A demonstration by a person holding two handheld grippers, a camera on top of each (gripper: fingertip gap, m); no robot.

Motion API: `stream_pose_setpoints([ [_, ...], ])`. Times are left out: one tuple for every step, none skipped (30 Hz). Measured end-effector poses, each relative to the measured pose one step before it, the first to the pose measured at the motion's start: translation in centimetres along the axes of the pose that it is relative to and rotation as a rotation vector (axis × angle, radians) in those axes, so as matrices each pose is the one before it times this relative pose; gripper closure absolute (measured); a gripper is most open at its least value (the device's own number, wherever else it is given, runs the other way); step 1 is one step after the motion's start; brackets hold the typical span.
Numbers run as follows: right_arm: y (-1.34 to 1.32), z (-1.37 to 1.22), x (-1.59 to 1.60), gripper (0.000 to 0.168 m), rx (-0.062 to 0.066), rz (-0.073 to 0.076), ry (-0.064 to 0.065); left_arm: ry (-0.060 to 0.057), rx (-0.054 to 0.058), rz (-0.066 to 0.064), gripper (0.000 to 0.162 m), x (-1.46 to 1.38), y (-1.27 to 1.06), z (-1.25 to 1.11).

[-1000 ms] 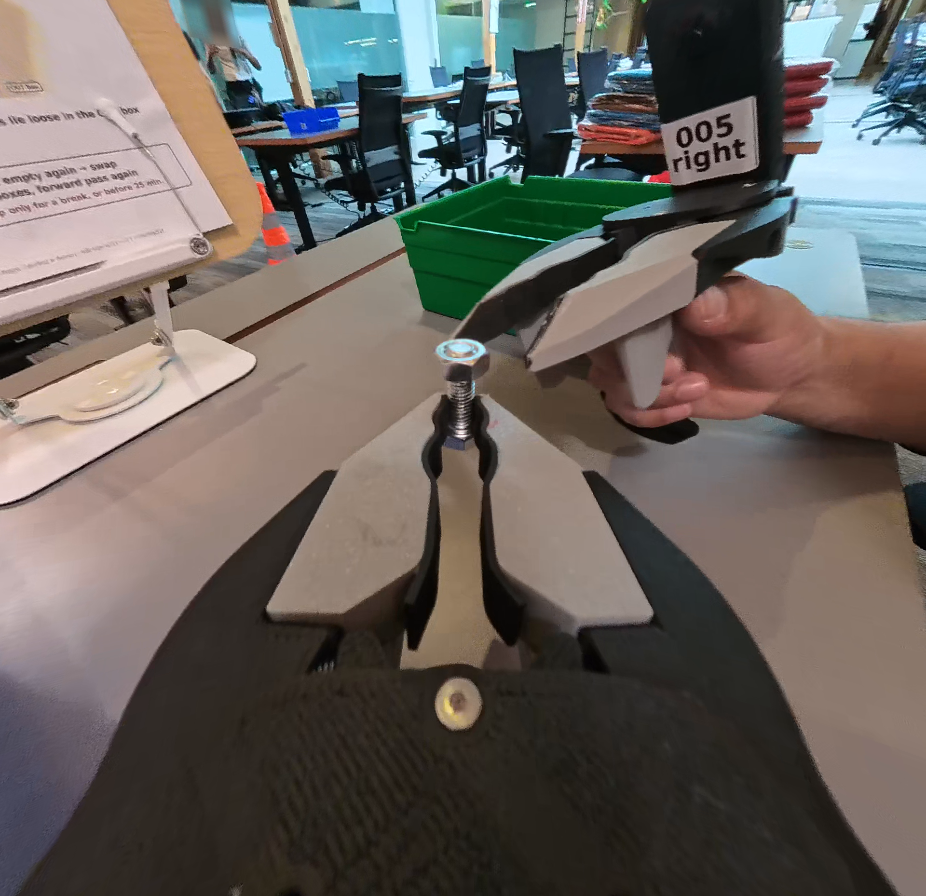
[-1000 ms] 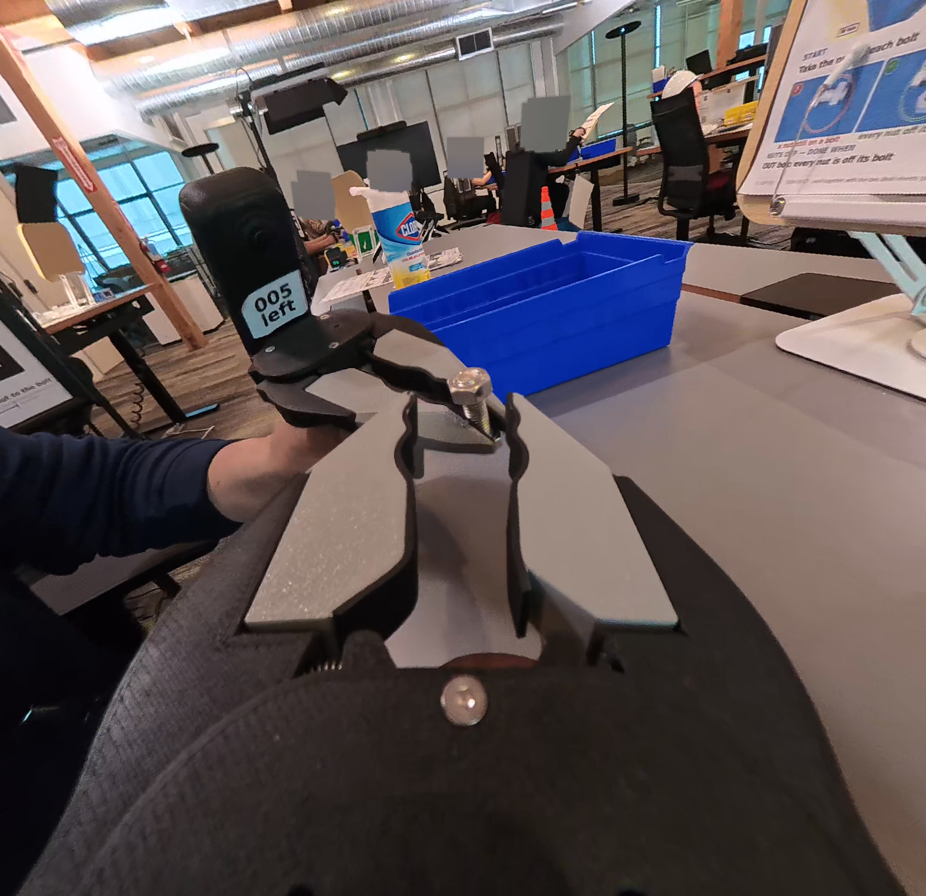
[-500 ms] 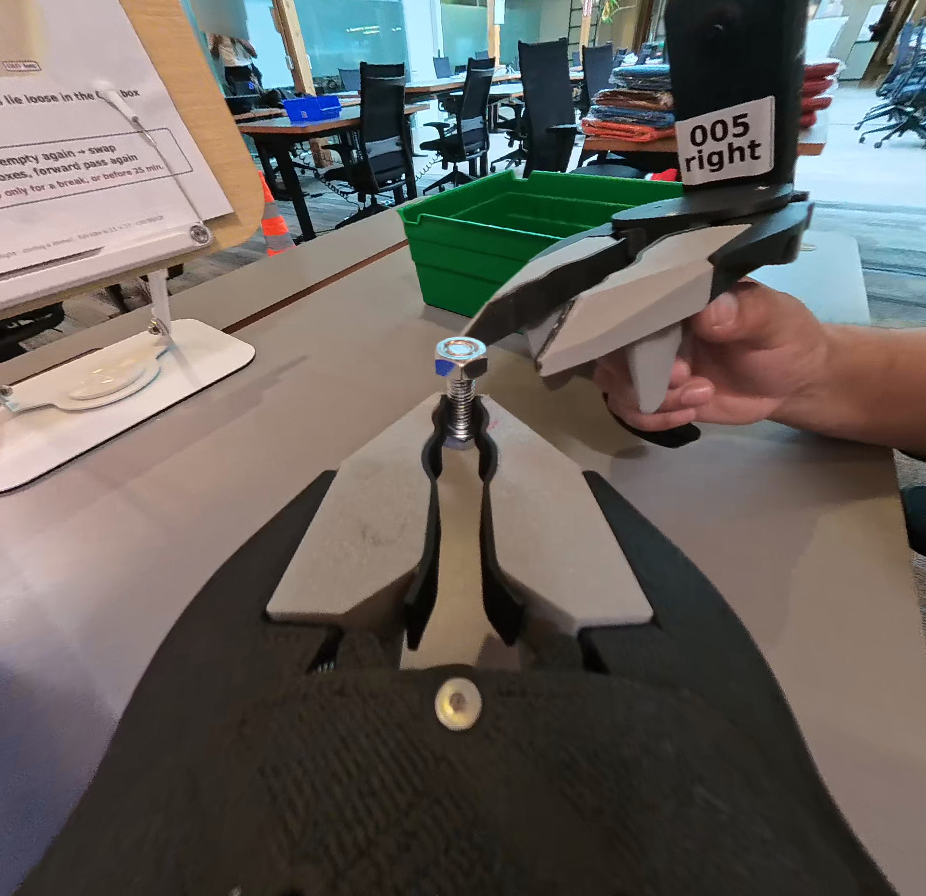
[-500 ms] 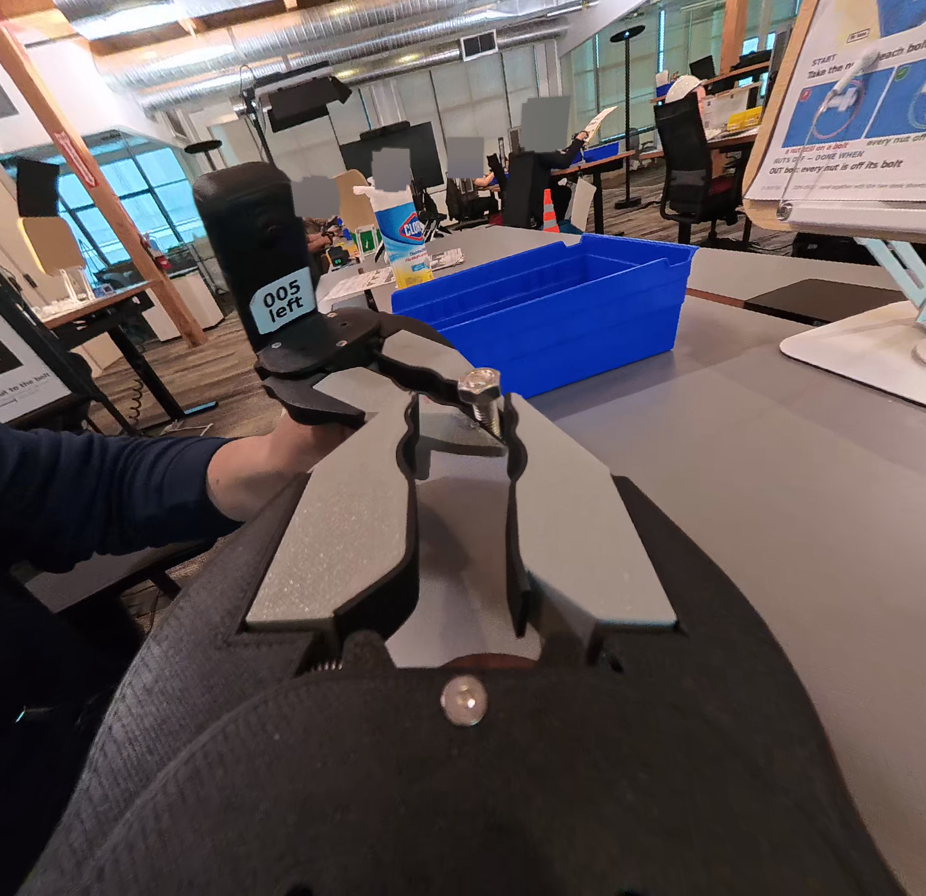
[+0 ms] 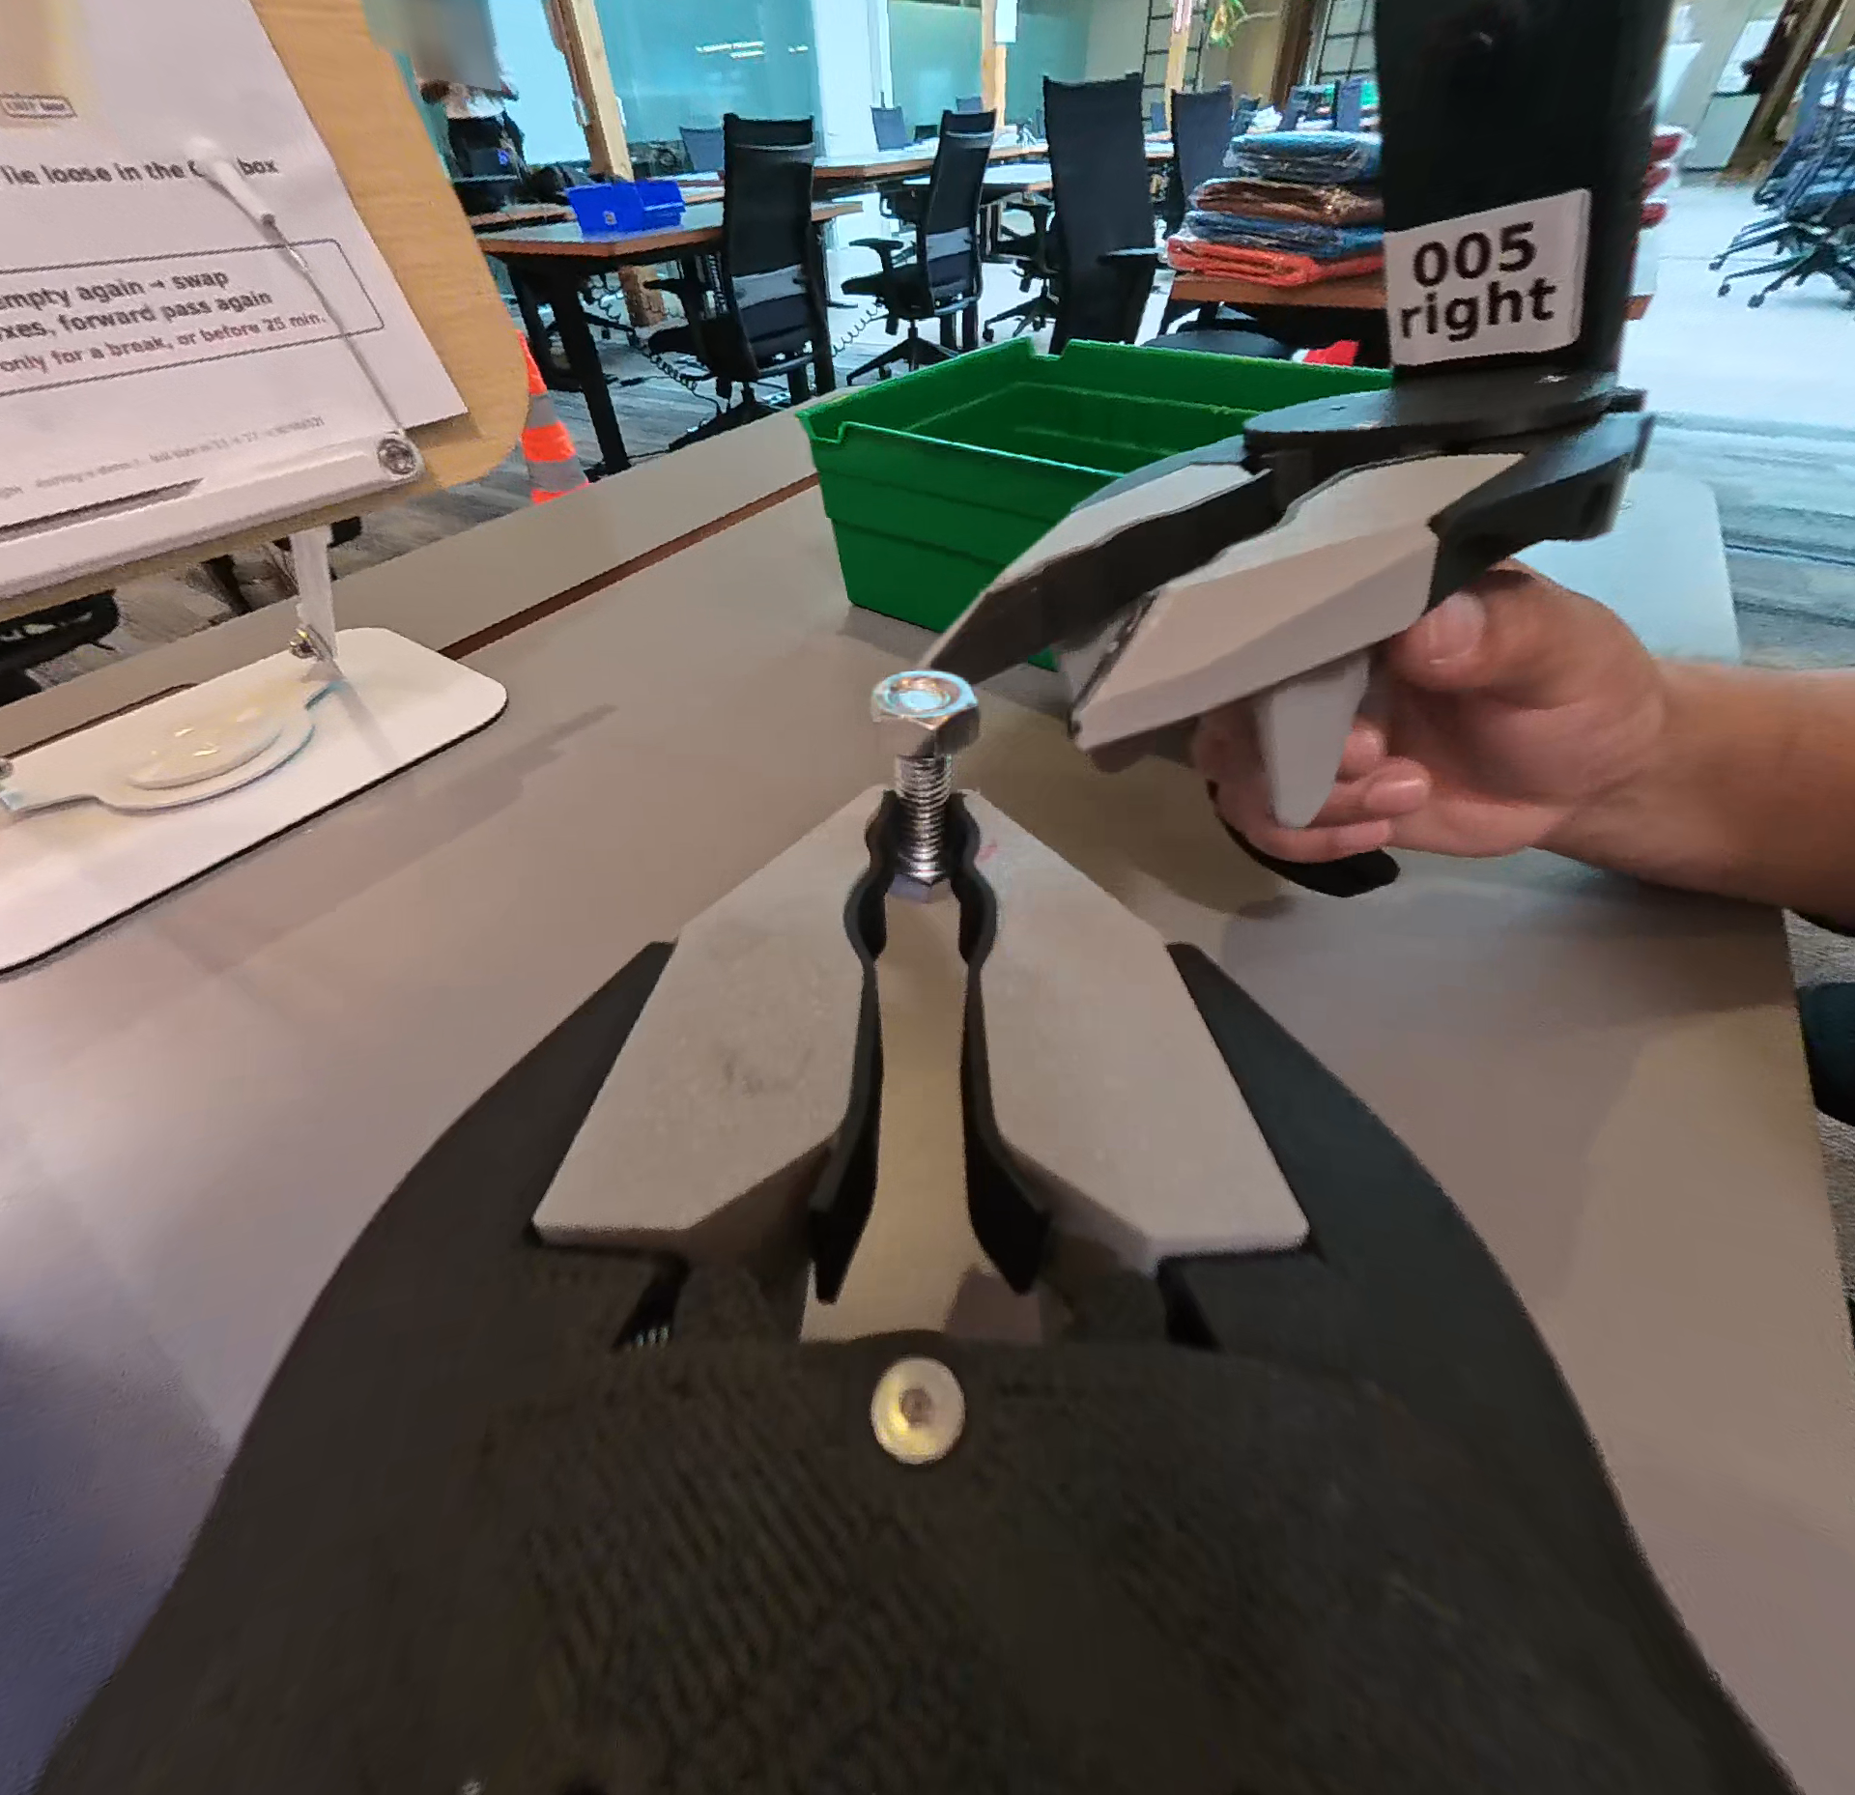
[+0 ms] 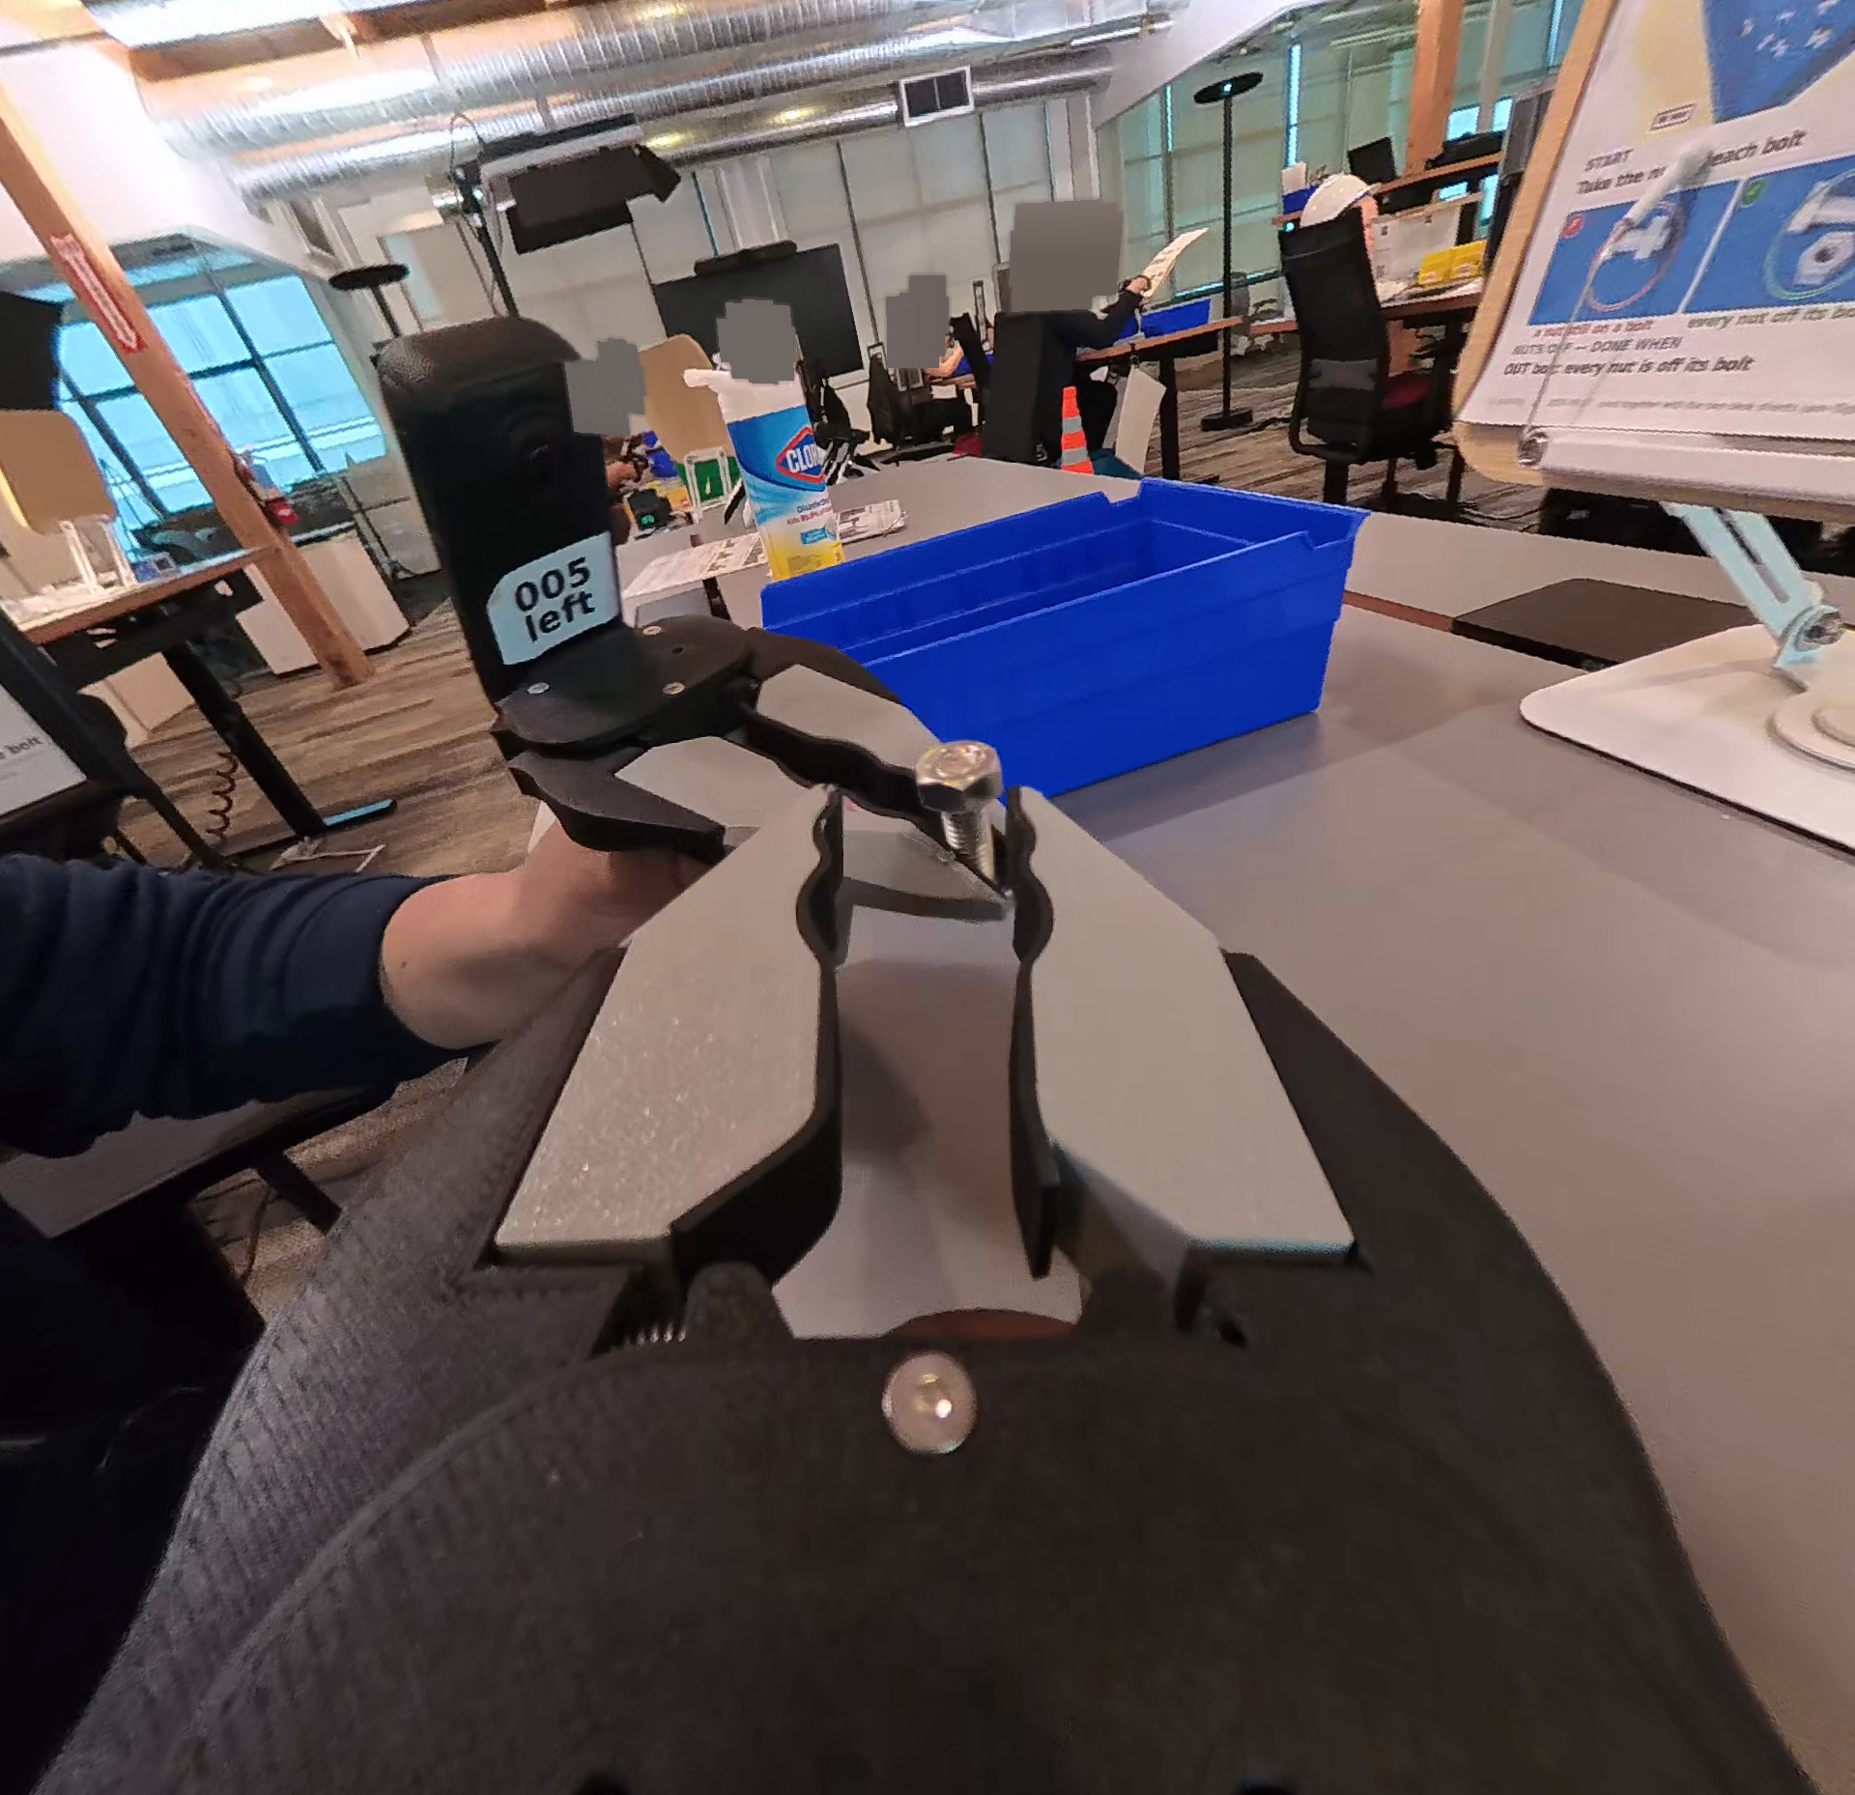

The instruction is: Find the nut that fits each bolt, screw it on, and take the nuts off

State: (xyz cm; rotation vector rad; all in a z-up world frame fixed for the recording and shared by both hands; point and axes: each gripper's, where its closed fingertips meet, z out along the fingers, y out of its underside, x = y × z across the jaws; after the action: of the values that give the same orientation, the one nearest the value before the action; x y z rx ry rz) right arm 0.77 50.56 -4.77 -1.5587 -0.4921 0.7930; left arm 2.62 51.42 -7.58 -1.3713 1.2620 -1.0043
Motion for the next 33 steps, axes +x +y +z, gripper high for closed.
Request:
stream_pose_setpoints([
  [0.137, 0.224, -0.304, 0.137, -0.005, -0.0034, -0.0106, 0.0099, -0.0022, 0.0051, 0.156, 0.281, 0.018, 0.124],
  [0.061, 0.248, -0.194, 0.134, 0.0007, -0.005, -0.0011, 0.0129, -0.0069, 0.0135, 0.155, 0.445, 0.096, 0.197],
  [0.14, 0.268, -0.199, 0.132, -0.0045, -0.0054, -0.003, 0.0165, -0.0082, 0.0163, 0.155, 0.588, 0.112, 0.244],
  [0.16, 0.225, -0.198, 0.129, -0.0053, -0.0025, -0.0051, 0.015, -0.0095, 0.0164, 0.155, 0.594, 0.133, 0.263],
  [0.18, 0.124, -0.133, 0.129, -0.0063, 0.0, -0.0047, 0.0139, -0.0094, 0.0173, 0.155, 0.547, 0.127, 0.253],
  [0.153, 0.037, -0.026, 0.131, -0.0081, -0.0017, -0.0021, 0.0047, -0.0076, 0.0137, 0.155, 0.305, 0.109, 0.2],
  [0.061, -0.055, 0.059, 0.132, -0.0066, -0.0031, 0.0026, -0.0025, -0.0038, 0.0067, 0.155, 0.056, 0.06, 0.094],
  [-0.079, -0.136, 0.196, 0.132, 0.0008, -0.0019, 0.0089, -0.0057, 0.0017, -0.0026, 0.155, -0.164, -0.019, -0.045],
  [-0.22, -0.214, 0.239, 0.134, 0.0093, 0.0005, 0.0103, -0.0099, 0.0047, -0.0108, 0.155, -0.355, -0.049, -0.158],
  [-0.264, -0.263, 0.235, 0.136, 0.0113, 0.003, 0.0088, -0.0156, 0.0055, -0.0118, 0.155, -0.506, -0.056, -0.237],
  [-0.212, -0.251, 0.23, 0.137, 0.0077, 0.0039, 0.007, -0.0205, 0.0067, -0.008, 0.155, -0.582, -0.087, -0.29],
  [-0.139, -0.22, 0.179, 0.137, 0.0034, 0.0016, 0.0049, -0.0165, 0.0082, -0.0068, 0.155, -0.512, -0.116, -0.274],
  [-0.069, -0.129, 0.129, 0.138, 0.002, -0.0011, 0.0042, -0.0038, 0.0066, -0.0108, 0.155, -0.28, -0.1, -0.189],
  [0.01, -0.028, 0.004, 0.14, 0.0, -0.0018, -0.0007, 0.0047, 0.0049, -0.0136, 0.155, -0.076, -0.08, -0.075],
  [0.095, 0.104, -0.179, 0.14, -0.0045, -0.001, -0.0082, 0.0074, 0.0048, -0.0074, 0.155, 0.105, -0.073, 0.027],
  [0.184, 0.227, -0.264, 0.14, -0.0074, -0.001, -0.0101, 0.0107, -0.0016, 0.0023, 0.155, 0.26, 0.019, 0.128],
  [0.2, 0.288, -0.194, 0.137, -0.0065, -0.0035, -0.0025, 0.012, -0.0082, 0.0075, 0.155, 0.391, 0.124, 0.183],
  [0.189, 0.289, -0.173, 0.133, -0.0064, -0.0044, -0.0003, 0.0112, -0.0076, 0.0112, 0.155, 0.445, 0.119, 0.226],
  [0.149, 0.227, -0.179, 0.131, -0.0043, -0.0062, -0.0018, 0.0138, -0.0073, 0.0137, 0.155, 0.503, 0.126, 0.232],
  [0.173, 0.136, -0.073, 0.132, -0.0069, -0.0074, 0.0004, 0.0122, -0.0092, 0.0124, 0.155, 0.445, 0.15, 0.218],
  [0.207, 0.068, -0.064, 0.133, -0.011, -0.0038, -0.0024, 0.0045, -0.009, 0.0106, 0.155, 0.265, 0.146, 0.187],
  [0.085, -0.029, 0.102, 0.134, -0.0059, -0.0013, 0.0035, -0.004, -0.0052, 0.0096, 0.155, 0.035, 0.088, 0.086],
  [-0.052, -0.105, 0.11, 0.135, 0.0009, 0.0018, 0.0018, -0.0067, 0.0, 0.002, 0.155, -0.12, -0.005, -0.021],
  [-0.168, -0.174, 0.178, 0.135, 0.0068, 0.0051, 0.0044, -0.0084, 0.0035, -0.0066, 0.155, -0.26, -0.045, -0.112],
  [-0.222, -0.222, 0.182, 0.136, 0.0091, 0.006, 0.004, -0.0112, 0.0057, -0.009, 0.155, -0.36, -0.069, -0.183],
  [-0.223, -0.227, 0.114, 0.136, 0.0092, 0.0056, 0.0004, -0.0159, 0.0048, -0.0072, 0.155, -0.465, -0.061, -0.216],
  [-0.146, -0.189, 0.101, 0.136, 0.0052, 0.0036, 0.0006, -0.0145, 0.0048, -0.0049, 0.155, -0.425, -0.078, -0.217],
  [-0.042, -0.109, 0.125, 0.136, 0.0, 0.0015, 0.0037, -0.0087, 0.0071, -0.0079, 0.155, -0.325, -0.105, -0.185],
  [0.008, -0.046, 0.072, 0.136, -0.0015, -0.001, 0.0033, -0.0001, 0.0077, -0.0111, 0.155, -0.148, -0.111, -0.129],
  [0.027, 0.03, -0.029, 0.136, -0.0009, -0.0018, -0.0007, 0.0036, 0.0041, -0.0105, 0.155, -0.046, -0.06, -0.046],
  [0.078, 0.113, -0.165, 0.137, -0.0024, -0.0024, -0.0056, 0.0027, -0.0005, -0.0044, 0.155, 0.023, 0.023, 0.035],
  [0.091, 0.162, -0.148, 0.136, -0.0028, -0.0037, -0.0017, 0.0054, -0.0055, 0.0013, 0.155, 0.134, 0.106, 0.103],
  [0.13, 0.199, -0.091, 0.136, -0.0039, -0.0076, 0.0031, 0.0103, -0.0057, 0.0035, 0.155, 0.294, 0.11, 0.163],
])
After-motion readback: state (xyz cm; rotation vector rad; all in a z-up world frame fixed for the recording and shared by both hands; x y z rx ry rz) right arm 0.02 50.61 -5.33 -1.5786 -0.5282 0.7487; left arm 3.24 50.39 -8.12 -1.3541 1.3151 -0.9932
